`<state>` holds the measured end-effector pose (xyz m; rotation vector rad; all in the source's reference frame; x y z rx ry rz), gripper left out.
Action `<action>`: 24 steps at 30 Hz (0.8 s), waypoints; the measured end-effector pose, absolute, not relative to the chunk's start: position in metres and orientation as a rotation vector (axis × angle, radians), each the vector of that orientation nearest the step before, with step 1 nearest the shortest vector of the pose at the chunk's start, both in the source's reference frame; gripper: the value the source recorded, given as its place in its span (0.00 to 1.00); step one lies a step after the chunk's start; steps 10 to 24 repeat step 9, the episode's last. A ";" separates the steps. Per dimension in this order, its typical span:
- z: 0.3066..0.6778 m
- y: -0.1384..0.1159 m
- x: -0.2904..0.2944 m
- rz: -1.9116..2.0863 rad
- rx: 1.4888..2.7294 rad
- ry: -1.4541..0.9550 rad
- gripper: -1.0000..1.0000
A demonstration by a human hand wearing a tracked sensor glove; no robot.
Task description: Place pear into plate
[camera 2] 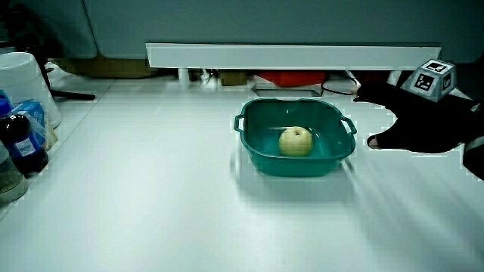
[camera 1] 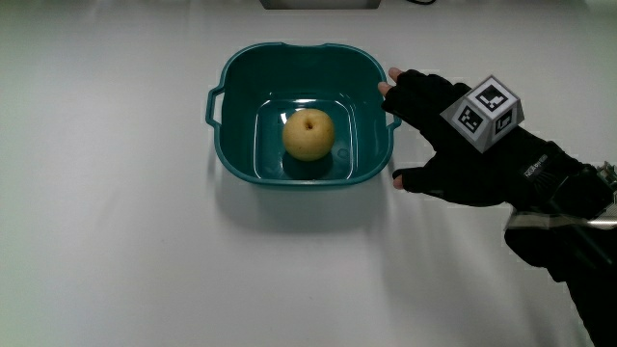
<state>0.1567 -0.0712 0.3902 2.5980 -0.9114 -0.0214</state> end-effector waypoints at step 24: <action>0.393 -0.074 0.161 0.005 2.596 -0.886 0.00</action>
